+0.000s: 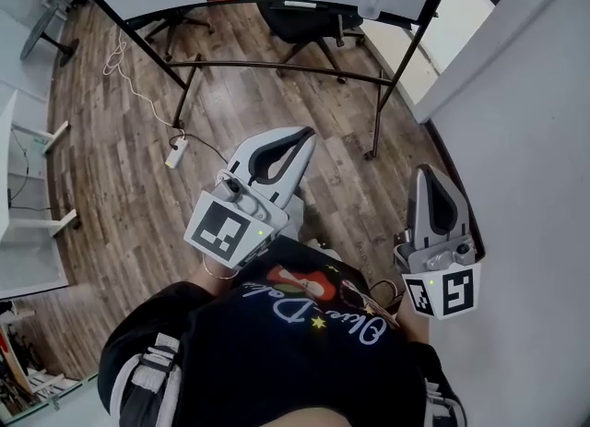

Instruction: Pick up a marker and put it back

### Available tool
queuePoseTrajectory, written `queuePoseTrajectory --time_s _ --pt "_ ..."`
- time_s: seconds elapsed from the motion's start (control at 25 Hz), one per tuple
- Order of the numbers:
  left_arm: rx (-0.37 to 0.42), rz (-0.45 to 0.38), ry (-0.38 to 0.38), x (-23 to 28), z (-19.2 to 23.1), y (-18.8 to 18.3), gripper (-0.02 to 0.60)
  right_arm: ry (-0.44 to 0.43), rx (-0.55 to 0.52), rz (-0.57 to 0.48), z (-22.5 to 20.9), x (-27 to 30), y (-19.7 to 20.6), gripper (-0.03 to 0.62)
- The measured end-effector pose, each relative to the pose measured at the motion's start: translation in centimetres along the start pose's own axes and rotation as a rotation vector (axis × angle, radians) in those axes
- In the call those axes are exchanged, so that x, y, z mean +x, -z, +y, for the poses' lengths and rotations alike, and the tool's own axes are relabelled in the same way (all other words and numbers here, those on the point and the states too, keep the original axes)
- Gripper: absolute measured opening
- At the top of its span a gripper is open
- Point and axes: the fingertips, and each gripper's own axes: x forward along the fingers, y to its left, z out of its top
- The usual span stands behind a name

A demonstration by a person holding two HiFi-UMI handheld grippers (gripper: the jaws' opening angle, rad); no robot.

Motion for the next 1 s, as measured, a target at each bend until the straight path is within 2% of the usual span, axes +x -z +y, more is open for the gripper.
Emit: queuePoseTrajectory --time_s 0.2,0.44,0.64,1.0 --pt "-0.013 -0.006 0.014 1.5 1.7 1.0 0.003 0.018 -0.017 -0.001 -0.7 1.6 0.1 0.0" --pt "-0.012 -0.054 0.097 5.1 4.2 0.4 0.003 0.08 -0.014 -0.005 -2.8 4.4 0.5 0.0" --pt "-0.041 -0.034 0.106 7.2 7.5 1.1 0.003 0.099 -0.005 -0.006 -3.5 7.8 0.8 0.0" --pt "-0.044 -0.046 0.152 10.7 12.9 0.9 0.003 0.124 -0.024 0.007 -5.1 14.1 1.1 0.0"
